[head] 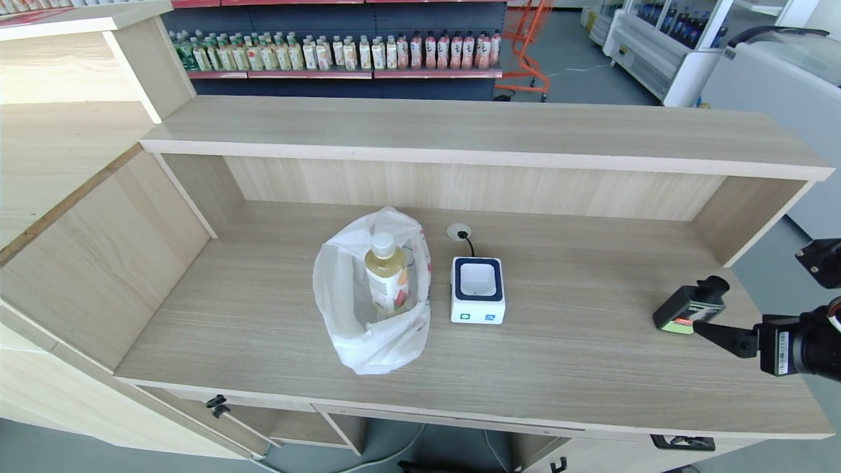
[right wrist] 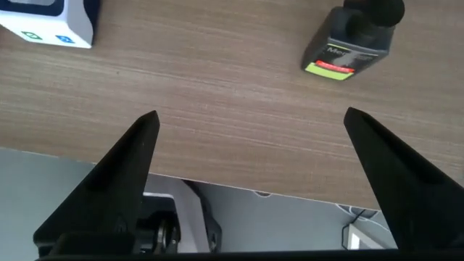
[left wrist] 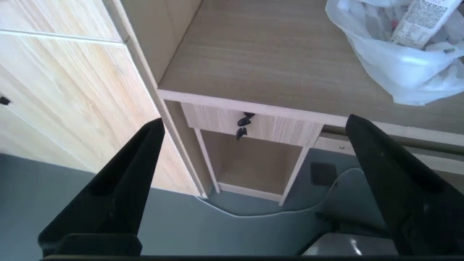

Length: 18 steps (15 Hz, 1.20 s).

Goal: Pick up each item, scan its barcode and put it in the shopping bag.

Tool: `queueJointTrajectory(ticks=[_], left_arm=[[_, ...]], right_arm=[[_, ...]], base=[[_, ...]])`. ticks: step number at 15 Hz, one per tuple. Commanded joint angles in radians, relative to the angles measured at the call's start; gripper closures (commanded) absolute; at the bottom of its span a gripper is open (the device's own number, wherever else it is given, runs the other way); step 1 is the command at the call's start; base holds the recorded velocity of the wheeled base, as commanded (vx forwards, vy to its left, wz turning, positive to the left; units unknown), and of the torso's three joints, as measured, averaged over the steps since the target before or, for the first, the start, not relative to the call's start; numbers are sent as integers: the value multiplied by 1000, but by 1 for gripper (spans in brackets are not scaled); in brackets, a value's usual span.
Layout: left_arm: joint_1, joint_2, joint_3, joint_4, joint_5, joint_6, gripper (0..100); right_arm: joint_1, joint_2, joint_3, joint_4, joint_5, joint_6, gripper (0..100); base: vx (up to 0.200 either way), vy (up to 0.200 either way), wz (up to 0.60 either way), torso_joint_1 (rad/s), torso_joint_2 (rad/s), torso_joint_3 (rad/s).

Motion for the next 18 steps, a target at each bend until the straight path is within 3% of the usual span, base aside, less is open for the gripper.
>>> queueJointTrajectory(ticks=[1,5,8,14,15,18], left_arm=[[0,0,0,0,0,1,0],[0,0,0,0,0,-1,0],[0,0,0,0,0,-1,0],[0,2,0,0,0,-2,0],[0,0,0,0,0,-2,0],[0,0,0,0,0,-2,0]], right_arm=[[10,-10,0,0,1,0,0],[10,-92,32,154,-5,-98,0],[-4,-108,43,180,-5,-223,0],[-159,30,-32,178,-38,-569,0],[-160,62,-43,174,-103,-602,0],[-147,158,-86,157,-141,-606,0]], base=[[0,-200,0,-2,2,-2],[0,-200,0,0,-2,2],[0,-200,0,4,1,1],[0,0,0,0,0,0],[0,0,0,0,0,0],[0,0,0,0,0,0]])
